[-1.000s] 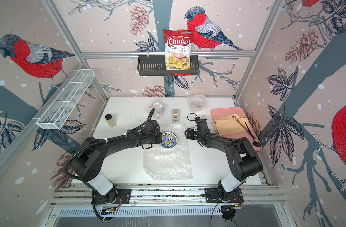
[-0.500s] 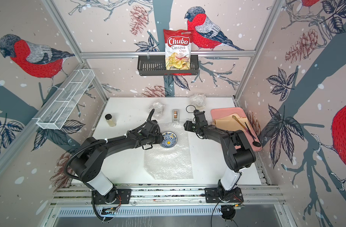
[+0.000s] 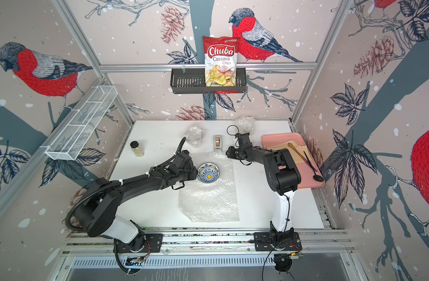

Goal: Wrap bowls in bubble wrap
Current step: Place the bowl on the bubble wrap, then wrap the bowl in bubble wrap.

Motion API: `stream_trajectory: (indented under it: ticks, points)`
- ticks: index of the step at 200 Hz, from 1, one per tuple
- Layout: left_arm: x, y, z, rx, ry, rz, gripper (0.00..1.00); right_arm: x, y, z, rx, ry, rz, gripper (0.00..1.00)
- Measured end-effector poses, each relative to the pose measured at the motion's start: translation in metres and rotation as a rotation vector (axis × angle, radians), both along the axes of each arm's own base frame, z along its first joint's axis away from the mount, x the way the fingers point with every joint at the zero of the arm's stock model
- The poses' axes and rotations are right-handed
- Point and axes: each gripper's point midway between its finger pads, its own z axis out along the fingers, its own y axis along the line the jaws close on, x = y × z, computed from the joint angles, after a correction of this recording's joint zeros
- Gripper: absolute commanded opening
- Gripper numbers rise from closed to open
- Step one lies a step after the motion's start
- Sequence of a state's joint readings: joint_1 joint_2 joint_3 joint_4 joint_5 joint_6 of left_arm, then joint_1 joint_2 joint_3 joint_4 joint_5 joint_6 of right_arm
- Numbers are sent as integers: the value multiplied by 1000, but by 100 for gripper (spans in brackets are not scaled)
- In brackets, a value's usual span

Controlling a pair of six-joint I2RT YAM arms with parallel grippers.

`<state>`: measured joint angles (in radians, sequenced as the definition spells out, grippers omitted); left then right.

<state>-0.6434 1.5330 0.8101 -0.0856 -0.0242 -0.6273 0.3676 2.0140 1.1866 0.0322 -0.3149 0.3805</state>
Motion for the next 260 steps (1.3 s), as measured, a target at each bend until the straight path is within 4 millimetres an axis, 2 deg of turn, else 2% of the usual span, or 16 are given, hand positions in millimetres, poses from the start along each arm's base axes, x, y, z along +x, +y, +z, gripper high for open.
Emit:
stream_trajectory:
  ticks: [23, 45, 81, 112, 116, 119, 125, 140, 152, 189, 207, 239, 260]
  points:
    - [-3, 6, -1, 2, -3, 12, 38, -5, 6, -1, 13, 13, 22, 13]
    - [-4, 11, -3, 2, -1, 22, 39, -9, 11, 5, 21, 6, 47, 6]
    - [-4, 12, 3, -10, -16, 23, 39, -20, 16, 36, 50, -40, 70, 5]
    - [-3, 12, 16, -32, -44, 25, 39, -40, 36, 73, 73, -99, 130, 5]
    - [-3, 11, 17, -36, -47, 26, 41, -44, 39, 77, 76, -106, 140, 6]
    - [-3, 11, 19, -39, -50, 27, 49, -47, 42, 80, 78, -110, 147, 6]
    - [-3, 11, 21, -44, -56, 27, 57, -53, 47, 85, 82, -116, 162, 6]
    - [-1, 10, 27, -64, -69, 34, 63, -69, 57, 92, 86, -120, 197, 6]
    - [-1, 10, 31, -77, -83, 35, 63, -83, 67, 95, 90, -117, 232, 6]
    - [-3, 10, 35, -97, -99, 37, 67, -126, 95, 80, 94, -51, 338, 7]
    - [-3, 5, 37, -122, -100, 24, 67, -142, 105, 64, 91, -4, 369, 7]
    - [-1, -2, 28, -146, -74, 21, 67, -158, 115, 27, 42, 70, 403, 7]
    - [0, -6, 20, -145, -61, 16, 67, -161, 117, 13, 15, 90, 408, 8]
